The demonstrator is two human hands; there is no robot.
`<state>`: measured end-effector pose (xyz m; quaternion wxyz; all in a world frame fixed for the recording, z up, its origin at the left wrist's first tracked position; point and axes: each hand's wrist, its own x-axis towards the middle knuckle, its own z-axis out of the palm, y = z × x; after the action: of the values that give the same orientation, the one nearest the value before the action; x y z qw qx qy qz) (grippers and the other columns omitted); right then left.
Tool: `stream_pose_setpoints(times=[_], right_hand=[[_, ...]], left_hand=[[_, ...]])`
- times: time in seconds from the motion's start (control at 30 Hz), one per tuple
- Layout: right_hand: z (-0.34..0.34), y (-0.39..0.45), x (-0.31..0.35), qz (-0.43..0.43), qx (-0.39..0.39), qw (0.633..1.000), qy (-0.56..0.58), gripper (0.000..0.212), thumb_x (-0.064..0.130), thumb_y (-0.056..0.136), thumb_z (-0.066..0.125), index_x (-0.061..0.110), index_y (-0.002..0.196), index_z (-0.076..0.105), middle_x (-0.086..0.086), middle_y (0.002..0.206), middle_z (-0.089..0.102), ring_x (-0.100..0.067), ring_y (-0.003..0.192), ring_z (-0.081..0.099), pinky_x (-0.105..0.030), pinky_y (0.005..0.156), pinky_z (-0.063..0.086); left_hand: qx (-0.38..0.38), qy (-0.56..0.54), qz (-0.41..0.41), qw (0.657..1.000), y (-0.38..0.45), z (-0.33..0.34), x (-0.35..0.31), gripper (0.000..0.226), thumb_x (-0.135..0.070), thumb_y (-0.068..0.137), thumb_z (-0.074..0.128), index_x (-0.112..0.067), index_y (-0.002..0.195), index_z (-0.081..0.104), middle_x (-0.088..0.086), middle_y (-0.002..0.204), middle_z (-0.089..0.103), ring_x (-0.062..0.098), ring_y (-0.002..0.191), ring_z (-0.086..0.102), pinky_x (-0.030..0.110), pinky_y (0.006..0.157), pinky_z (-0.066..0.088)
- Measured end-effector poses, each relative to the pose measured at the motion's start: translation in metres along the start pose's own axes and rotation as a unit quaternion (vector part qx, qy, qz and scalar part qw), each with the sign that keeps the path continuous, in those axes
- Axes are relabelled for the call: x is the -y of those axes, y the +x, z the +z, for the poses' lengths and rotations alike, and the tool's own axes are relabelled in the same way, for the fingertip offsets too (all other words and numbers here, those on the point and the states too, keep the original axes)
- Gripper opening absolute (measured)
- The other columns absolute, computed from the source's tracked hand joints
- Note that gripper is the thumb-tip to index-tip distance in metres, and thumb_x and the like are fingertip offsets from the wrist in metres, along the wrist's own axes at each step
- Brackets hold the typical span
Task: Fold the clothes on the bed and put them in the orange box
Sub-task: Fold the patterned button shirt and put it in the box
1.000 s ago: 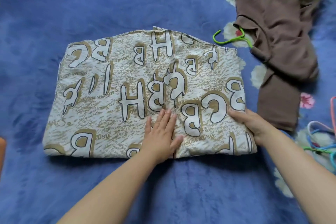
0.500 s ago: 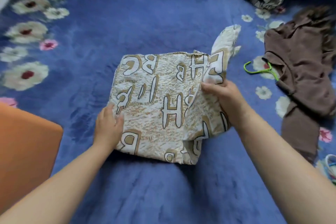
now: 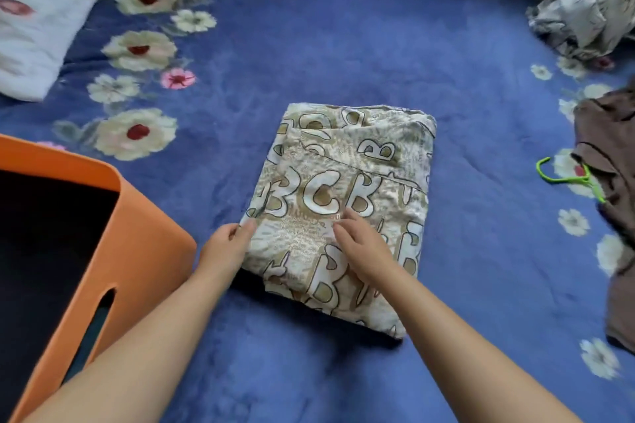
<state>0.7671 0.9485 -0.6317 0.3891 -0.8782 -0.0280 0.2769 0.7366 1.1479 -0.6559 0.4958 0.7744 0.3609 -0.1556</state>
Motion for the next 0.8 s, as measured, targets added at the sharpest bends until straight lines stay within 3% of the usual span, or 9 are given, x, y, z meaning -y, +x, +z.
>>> stream_pose_setpoints(times=[0.07, 0.17, 0.23, 0.3, 0.43, 0.53, 0.63, 0.7, 0.8], right_hand=[[-0.011, -0.003, -0.023, -0.011, -0.047, 0.994, -0.098, 0.027, 0.023, 0.097, 0.044, 0.01, 0.117, 0.058, -0.006, 0.149, 0.029, -0.014, 0.14, 0.02, -0.021, 0.105, 0.02], [-0.02, -0.019, -0.047, -0.083, -0.138, 0.967, -0.196, 0.054, 0.044, 0.084, 0.06, 0.005, 0.12, 0.055, -0.013, 0.134, 0.046, -0.028, 0.129, 0.037, -0.034, 0.106, 0.029], [-0.009, -0.034, -0.063, -0.153, -0.14, 0.927, -0.313, 0.08, 0.07, 0.065, 0.05, 0.011, 0.119, 0.05, -0.015, 0.124, 0.055, -0.033, 0.12, 0.043, -0.05, 0.101, 0.036], [0.012, -0.046, -0.072, -0.179, -0.098, 0.875, -0.439, 0.098, 0.078, 0.05, 0.05, 0.016, 0.126, 0.043, -0.014, 0.129, 0.056, -0.032, 0.123, 0.037, -0.053, 0.103, 0.032], [0.03, -0.051, -0.084, -0.195, -0.118, 0.848, -0.479, 0.1, 0.04, 0.037, 0.084, 0.014, 0.124, 0.042, -0.014, 0.128, 0.058, -0.037, 0.117, 0.055, -0.054, 0.086, 0.047], [0.02, -0.051, -0.086, -0.251, -0.173, 0.857, -0.416, 0.076, 0.012, 0.051, 0.063, 0.011, 0.124, 0.043, -0.014, 0.131, 0.054, -0.037, 0.121, 0.049, -0.057, 0.086, 0.045], [0.003, -0.062, -0.097, -0.303, -0.212, 0.867, -0.334, 0.066, -0.003, 0.063, 0.035, 0.009, 0.127, 0.039, -0.006, 0.145, 0.03, -0.033, 0.128, 0.03, -0.05, 0.109, 0.024], [-0.002, -0.073, -0.113, -0.302, -0.215, 0.872, -0.319, 0.063, -0.003, 0.069, 0.025, 0.009, 0.129, 0.038, 0.001, 0.156, 0.006, -0.03, 0.139, 0.016, -0.042, 0.112, 0.011], [0.01, -0.088, -0.134, -0.264, -0.192, 0.866, -0.379, 0.076, -0.005, 0.058, 0.03, 0.009, 0.131, 0.037, -0.001, 0.157, -0.009, -0.026, 0.145, -0.004, -0.046, 0.111, 0.009]], left_hand=[[0.002, 0.029, -0.018, 0.999, 0.004, 0.003, -0.001, 0.055, -0.055, 0.082, 0.058, -0.004, 0.103, 0.059, 0.015, 0.115, 0.06, 0.027, 0.106, 0.053, 0.033, 0.088, 0.038], [-0.021, 0.056, -0.007, 0.998, 0.005, 0.008, -0.005, 0.062, -0.052, 0.07, 0.072, -0.005, 0.109, 0.062, 0.01, 0.11, 0.065, 0.027, 0.104, 0.058, 0.032, 0.084, 0.043], [-0.013, 0.072, 0.019, 0.997, 0.003, 0.011, -0.01, 0.053, -0.046, 0.07, 0.073, -0.005, 0.103, 0.064, 0.008, 0.102, 0.066, 0.025, 0.097, 0.059, 0.029, 0.074, 0.04], [-0.012, 0.081, 0.048, 0.996, 0.003, 0.012, -0.013, 0.048, -0.043, 0.073, 0.067, -0.003, 0.099, 0.064, 0.012, 0.103, 0.066, 0.029, 0.098, 0.059, 0.032, 0.077, 0.042], [-0.015, 0.132, 0.113, 0.985, -0.001, 0.014, -0.026, 0.019, -0.027, 0.089, 0.058, -0.009, 0.095, 0.062, 0.009, 0.1, 0.065, 0.027, 0.098, 0.056, 0.033, 0.077, 0.041], [0.088, -0.057, 0.137, 0.985, -0.015, 0.015, -0.044, 0.005, -0.024, 0.084, 0.064, -0.02, 0.083, 0.062, -0.007, 0.081, 0.066, 0.014, 0.083, 0.06, 0.023, 0.07, 0.046], [0.214, -0.166, 0.15, 0.951, -0.032, 0.023, -0.054, 0.01, -0.009, 0.089, 0.058, -0.018, 0.086, 0.06, -0.013, 0.066, 0.068, -0.001, 0.064, 0.062, 0.016, 0.063, 0.051], [0.231, -0.134, 0.13, 0.955, -0.037, 0.03, -0.044, 0.016, -0.002, 0.09, 0.052, -0.016, 0.084, 0.058, -0.013, 0.063, 0.066, -0.001, 0.061, 0.061, 0.014, 0.058, 0.049], [0.168, -0.011, 0.051, 0.984, -0.031, 0.038, -0.011, 0.006, -0.007, 0.085, 0.061, -0.012, 0.086, 0.06, 0.003, 0.078, 0.065, 0.02, 0.073, 0.06, 0.027, 0.059, 0.046]])
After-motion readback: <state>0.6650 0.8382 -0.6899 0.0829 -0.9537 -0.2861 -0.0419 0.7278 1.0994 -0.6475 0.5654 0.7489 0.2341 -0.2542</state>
